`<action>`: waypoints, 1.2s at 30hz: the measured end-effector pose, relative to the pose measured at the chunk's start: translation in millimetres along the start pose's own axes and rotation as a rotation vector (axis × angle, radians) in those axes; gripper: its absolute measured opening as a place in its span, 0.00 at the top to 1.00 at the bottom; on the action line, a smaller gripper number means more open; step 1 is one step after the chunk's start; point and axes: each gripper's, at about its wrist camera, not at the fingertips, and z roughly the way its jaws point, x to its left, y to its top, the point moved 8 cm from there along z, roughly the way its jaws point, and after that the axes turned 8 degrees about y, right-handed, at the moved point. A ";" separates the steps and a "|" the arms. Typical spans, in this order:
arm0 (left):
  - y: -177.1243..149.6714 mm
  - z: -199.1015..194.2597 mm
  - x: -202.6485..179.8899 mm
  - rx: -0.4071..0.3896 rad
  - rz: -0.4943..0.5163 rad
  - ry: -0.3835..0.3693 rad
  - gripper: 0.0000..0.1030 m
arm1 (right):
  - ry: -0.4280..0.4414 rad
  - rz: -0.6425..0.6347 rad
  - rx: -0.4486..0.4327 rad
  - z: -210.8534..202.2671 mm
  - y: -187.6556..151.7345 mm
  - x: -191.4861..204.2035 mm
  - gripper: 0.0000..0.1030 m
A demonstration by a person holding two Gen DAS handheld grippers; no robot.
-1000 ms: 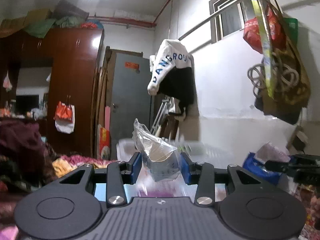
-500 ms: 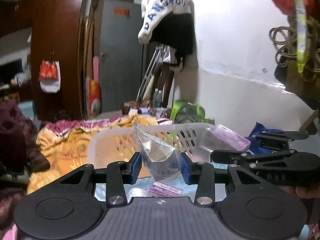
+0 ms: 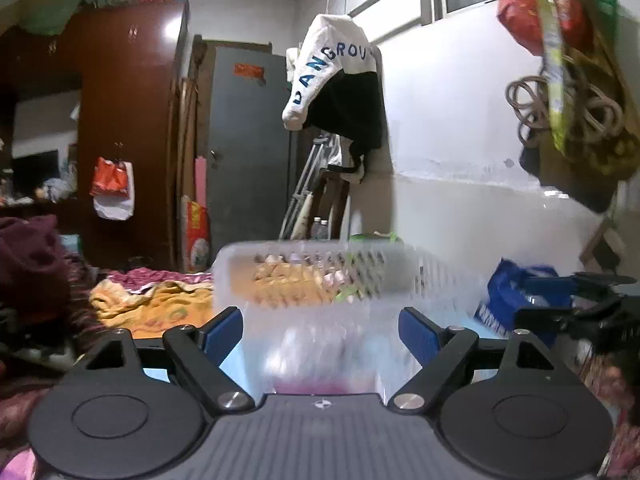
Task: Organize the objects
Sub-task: 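Carry both held items over the white basket and release them, then grasp the purple 'Lu' box with the left gripper while the right grasps the pink pack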
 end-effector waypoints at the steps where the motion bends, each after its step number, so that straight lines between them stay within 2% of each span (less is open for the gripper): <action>1: -11.6 -10.0 1.3 -0.004 -0.002 0.009 0.15 | 0.002 0.020 -0.011 -7.2 -10.0 0.1 0.00; 3: -35.3 -24.1 3.0 0.009 -0.029 0.019 0.15 | 0.026 0.063 -0.023 -18.9 -29.4 4.5 0.10; 4: -44.3 -25.5 4.0 0.020 -0.052 0.012 0.15 | 0.024 0.074 -0.016 -20.8 -37.7 6.9 0.20; 7: -68.4 -28.2 1.9 0.043 -0.084 -0.011 0.15 | -0.028 0.046 0.010 -13.8 -49.5 10.3 0.29; 10: -80.8 -22.2 2.0 0.060 -0.061 0.028 0.15 | -0.025 0.045 0.032 -2.9 -52.5 12.4 0.36; 12: -84.4 -13.7 1.2 0.077 -0.048 0.045 0.15 | -0.053 0.027 0.044 4.3 -53.8 9.5 0.44; 14: -85.7 -8.0 1.8 0.082 -0.048 0.052 0.15 | -0.055 0.023 0.050 7.0 -57.0 6.2 0.59; 16: -88.2 -4.4 2.6 0.084 -0.041 0.063 0.19 | -0.042 0.042 0.044 7.0 -60.1 1.7 0.70; 17: -88.6 -2.3 3.4 0.088 -0.037 0.075 0.35 | -0.038 0.045 0.038 6.3 -61.0 0.1 0.71; 18: -90.7 -1.8 4.4 0.091 -0.036 0.083 0.55 | -0.037 0.049 0.034 5.7 -61.4 -1.6 0.71; 28: -88.4 -26.6 9.7 -0.009 -0.096 0.055 0.57 | -0.048 0.078 -0.052 -16.8 -64.8 -2.9 0.73; 36: -86.7 -36.7 3.5 -0.043 -0.092 0.029 0.57 | -0.042 0.092 -0.088 -36.3 -67.5 1.9 0.73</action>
